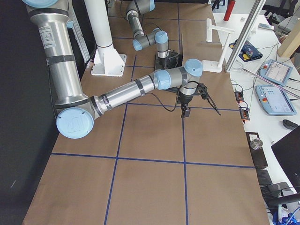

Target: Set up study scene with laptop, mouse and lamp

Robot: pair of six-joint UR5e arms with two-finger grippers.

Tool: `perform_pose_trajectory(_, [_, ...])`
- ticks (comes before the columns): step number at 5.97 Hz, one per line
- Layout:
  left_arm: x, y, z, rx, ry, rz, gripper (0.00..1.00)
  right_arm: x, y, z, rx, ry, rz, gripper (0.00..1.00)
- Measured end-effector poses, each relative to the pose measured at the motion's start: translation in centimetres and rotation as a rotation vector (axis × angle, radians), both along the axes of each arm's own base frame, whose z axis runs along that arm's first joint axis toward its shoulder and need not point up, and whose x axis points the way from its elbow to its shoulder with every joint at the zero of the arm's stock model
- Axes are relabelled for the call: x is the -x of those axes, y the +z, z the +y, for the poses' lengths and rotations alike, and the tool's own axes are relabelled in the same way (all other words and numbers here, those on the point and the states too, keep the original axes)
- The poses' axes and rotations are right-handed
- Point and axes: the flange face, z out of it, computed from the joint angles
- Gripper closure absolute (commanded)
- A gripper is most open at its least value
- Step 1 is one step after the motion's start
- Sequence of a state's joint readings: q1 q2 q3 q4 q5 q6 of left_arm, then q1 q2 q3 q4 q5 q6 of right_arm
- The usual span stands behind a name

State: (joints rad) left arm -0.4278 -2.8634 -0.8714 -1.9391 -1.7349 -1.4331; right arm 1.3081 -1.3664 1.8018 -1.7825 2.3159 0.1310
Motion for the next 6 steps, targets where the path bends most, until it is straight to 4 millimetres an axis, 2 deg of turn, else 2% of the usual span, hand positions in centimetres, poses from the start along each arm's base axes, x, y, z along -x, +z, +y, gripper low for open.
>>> perform_pose_trajectory(1, [-0.55,0.61,-0.18,0.0,0.001,0.001,0.91,0.0,-0.05,-0.04,0.001,0.002,0.0,0.0])
perform_pose_trajectory(2, [-0.81,0.96,-0.26,0.005,-0.003,0.003,0.62,0.03,-0.12,-0.09,0.002,0.003,-0.001,0.0])
perform_pose_trajectory(3, [-0.89,1.09,-0.3,0.012,-0.009,0.006,0.16,0.05,-0.16,-0.11,0.002,0.004,-0.001,0.0])
perform_pose_trajectory(4, [-0.91,1.1,-0.3,0.016,-0.013,0.008,0.0,0.06,-0.22,-0.14,0.001,0.004,-0.001,0.0])
perform_pose_trajectory(6, [-0.88,1.05,-0.3,0.017,-0.014,0.01,0.0,0.05,-0.32,-0.16,-0.001,0.005,-0.002,0.0])
